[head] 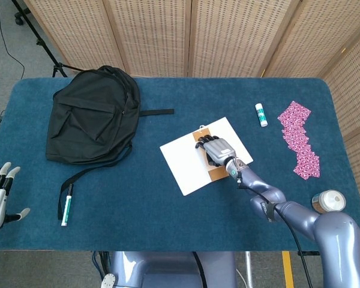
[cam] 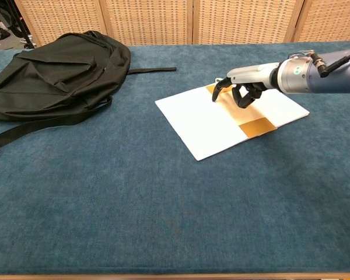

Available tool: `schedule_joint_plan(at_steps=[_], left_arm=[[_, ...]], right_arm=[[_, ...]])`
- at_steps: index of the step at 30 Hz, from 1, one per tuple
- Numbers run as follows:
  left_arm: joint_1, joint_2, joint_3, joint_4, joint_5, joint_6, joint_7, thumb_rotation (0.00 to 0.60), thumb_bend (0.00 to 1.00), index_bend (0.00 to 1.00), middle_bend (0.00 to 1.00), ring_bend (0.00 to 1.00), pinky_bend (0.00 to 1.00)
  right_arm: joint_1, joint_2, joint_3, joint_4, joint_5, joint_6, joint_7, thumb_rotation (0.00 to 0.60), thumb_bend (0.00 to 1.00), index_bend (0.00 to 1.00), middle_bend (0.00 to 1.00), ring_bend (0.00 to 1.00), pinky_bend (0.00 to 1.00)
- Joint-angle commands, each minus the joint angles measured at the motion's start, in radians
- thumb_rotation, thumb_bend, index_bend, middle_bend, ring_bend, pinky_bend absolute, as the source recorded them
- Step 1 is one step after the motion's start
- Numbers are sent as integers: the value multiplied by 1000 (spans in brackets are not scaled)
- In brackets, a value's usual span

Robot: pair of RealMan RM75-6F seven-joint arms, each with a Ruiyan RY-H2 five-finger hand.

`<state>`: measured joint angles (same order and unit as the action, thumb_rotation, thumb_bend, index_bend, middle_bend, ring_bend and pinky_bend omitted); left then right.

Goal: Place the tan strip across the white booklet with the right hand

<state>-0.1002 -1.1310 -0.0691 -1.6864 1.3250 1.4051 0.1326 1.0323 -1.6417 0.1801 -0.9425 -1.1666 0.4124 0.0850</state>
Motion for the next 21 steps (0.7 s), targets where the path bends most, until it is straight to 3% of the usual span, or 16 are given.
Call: schedule_joint_plan(at_steps=[1,21], left_arm=[[0,-1,0,0,-1,-1,3,600,0,0,0,0,0],[-5,-11,4,-4,-4,-7,22,600,0,0,0,0,0]], right_arm=[[0,8,-6,-1,-5,-3,-5,600,1000,216,188,12,136],[-16,77,-41,-49,-44,-5,-19,600,1000,277,240,34,163]])
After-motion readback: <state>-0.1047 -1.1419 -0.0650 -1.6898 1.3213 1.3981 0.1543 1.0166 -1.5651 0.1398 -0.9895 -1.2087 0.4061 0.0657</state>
